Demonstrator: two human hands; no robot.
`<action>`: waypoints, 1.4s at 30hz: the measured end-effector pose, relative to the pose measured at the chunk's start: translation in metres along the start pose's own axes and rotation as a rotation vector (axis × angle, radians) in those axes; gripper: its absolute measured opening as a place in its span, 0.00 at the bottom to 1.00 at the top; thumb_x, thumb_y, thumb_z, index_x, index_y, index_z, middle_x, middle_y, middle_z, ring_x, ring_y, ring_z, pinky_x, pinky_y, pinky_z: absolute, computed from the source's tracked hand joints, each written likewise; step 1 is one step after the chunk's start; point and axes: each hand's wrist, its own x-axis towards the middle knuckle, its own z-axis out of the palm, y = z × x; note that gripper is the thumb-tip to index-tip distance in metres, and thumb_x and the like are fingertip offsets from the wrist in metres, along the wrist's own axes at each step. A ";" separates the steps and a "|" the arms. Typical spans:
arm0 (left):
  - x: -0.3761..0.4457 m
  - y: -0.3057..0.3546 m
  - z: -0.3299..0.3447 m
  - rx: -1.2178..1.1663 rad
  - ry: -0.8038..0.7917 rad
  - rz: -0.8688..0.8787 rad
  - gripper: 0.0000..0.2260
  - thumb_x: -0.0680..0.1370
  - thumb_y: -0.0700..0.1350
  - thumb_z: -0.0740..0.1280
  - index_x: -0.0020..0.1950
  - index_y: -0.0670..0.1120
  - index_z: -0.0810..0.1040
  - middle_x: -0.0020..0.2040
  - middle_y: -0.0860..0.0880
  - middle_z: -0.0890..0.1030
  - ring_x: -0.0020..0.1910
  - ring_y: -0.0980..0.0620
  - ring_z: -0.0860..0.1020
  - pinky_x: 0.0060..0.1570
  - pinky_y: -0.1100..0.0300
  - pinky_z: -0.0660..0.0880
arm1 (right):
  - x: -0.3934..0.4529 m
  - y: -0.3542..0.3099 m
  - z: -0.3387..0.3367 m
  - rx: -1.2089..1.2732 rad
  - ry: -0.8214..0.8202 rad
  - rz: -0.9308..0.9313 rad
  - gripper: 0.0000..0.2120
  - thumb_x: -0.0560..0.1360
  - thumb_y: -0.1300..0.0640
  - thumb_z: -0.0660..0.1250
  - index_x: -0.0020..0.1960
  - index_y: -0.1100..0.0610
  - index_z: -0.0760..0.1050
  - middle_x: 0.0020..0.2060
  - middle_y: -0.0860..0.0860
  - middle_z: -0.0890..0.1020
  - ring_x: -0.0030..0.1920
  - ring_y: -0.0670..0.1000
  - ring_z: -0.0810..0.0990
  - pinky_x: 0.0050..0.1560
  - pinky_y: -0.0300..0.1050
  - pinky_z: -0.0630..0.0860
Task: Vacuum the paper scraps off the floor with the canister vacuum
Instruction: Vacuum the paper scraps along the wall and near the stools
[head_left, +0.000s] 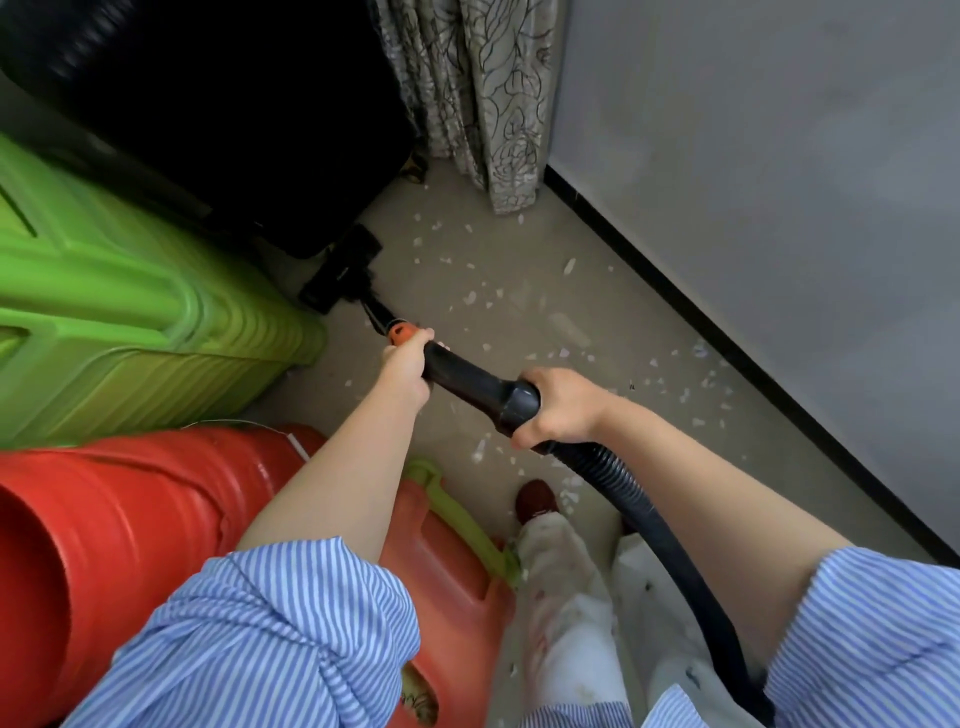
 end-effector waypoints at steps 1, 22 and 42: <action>0.000 0.000 0.000 0.010 0.001 -0.006 0.20 0.77 0.40 0.66 0.67 0.38 0.68 0.52 0.40 0.79 0.42 0.46 0.77 0.50 0.54 0.76 | -0.001 0.001 0.001 0.010 -0.008 0.001 0.16 0.66 0.59 0.73 0.48 0.56 0.69 0.42 0.51 0.77 0.42 0.51 0.77 0.38 0.41 0.73; -0.077 -0.029 0.003 -0.148 -0.070 -0.032 0.10 0.77 0.35 0.64 0.53 0.41 0.64 0.37 0.45 0.73 0.34 0.50 0.74 0.41 0.56 0.75 | -0.082 0.022 -0.005 -0.075 0.005 -0.066 0.23 0.55 0.48 0.68 0.47 0.55 0.70 0.38 0.47 0.75 0.36 0.45 0.75 0.33 0.34 0.69; 0.015 -0.060 0.032 -0.124 0.018 -0.013 0.10 0.77 0.33 0.63 0.38 0.42 0.66 0.35 0.44 0.73 0.32 0.50 0.73 0.36 0.59 0.74 | 0.006 0.081 0.022 -0.086 0.028 -0.078 0.21 0.66 0.58 0.73 0.56 0.59 0.72 0.43 0.51 0.76 0.43 0.50 0.75 0.40 0.38 0.69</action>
